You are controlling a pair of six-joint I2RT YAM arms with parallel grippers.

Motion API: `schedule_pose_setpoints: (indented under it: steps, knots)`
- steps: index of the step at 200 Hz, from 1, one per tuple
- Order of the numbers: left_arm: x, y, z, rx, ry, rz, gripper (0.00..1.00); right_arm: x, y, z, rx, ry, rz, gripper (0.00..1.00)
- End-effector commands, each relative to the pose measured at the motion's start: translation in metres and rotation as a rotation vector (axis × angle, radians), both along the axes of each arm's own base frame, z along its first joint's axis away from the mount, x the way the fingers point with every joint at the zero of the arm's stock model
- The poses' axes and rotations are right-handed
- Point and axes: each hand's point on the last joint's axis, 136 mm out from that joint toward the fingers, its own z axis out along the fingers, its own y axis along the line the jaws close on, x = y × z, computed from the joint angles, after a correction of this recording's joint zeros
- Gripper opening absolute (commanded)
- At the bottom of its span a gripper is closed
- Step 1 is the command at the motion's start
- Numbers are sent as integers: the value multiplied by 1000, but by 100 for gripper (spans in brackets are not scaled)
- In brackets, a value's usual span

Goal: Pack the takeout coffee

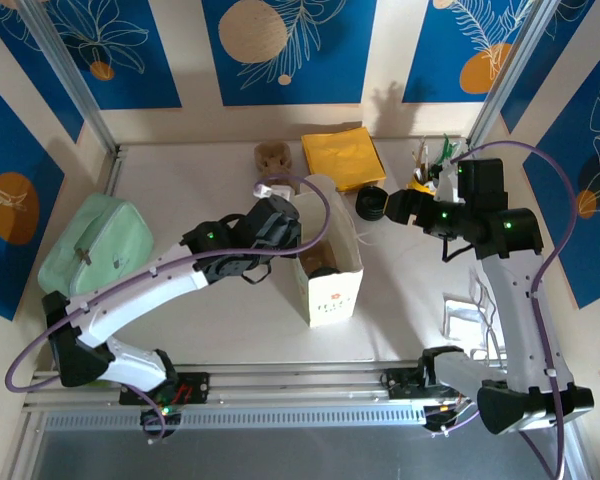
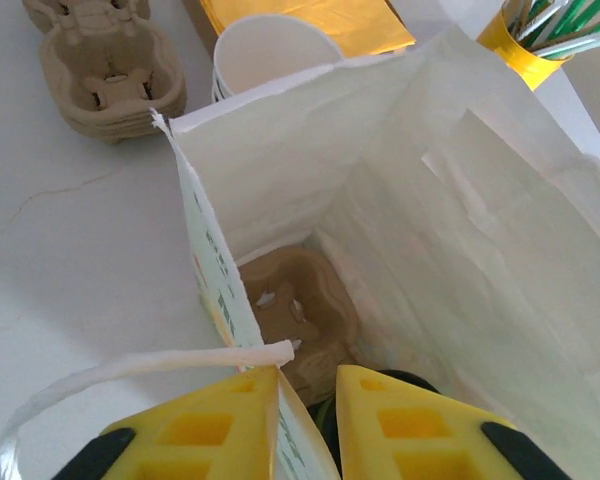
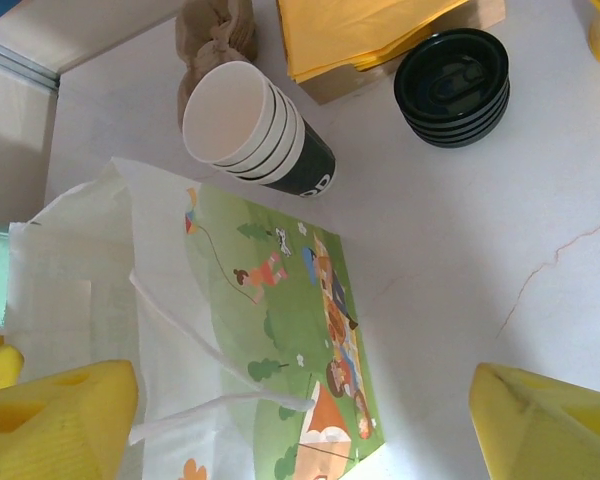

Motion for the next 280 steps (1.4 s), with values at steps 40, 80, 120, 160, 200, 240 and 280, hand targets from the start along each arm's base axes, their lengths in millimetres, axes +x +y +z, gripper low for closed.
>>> schedule_pose_setpoints:
  steps: [40,80,120,160,200,240,280]
  knots:
    - [18,8,9,-5,-4,17,15,2,-1,3,11,-21,20,86]
    - [24,15,12,8,-14,23,11,6,-7,1,12,-20,3,86]
    - [30,27,17,30,-24,49,10,16,-15,1,-4,-34,-28,86]
    - [34,38,22,28,-36,66,10,27,-21,-1,-34,-45,-50,86]
    - [33,40,25,10,-34,62,10,40,-29,-6,-59,-49,-73,86]
    - [26,37,40,-35,-49,22,48,67,-51,-10,-135,-66,-141,86]
    - [13,42,61,-83,-85,-24,57,96,-76,-8,-192,-87,-215,82]
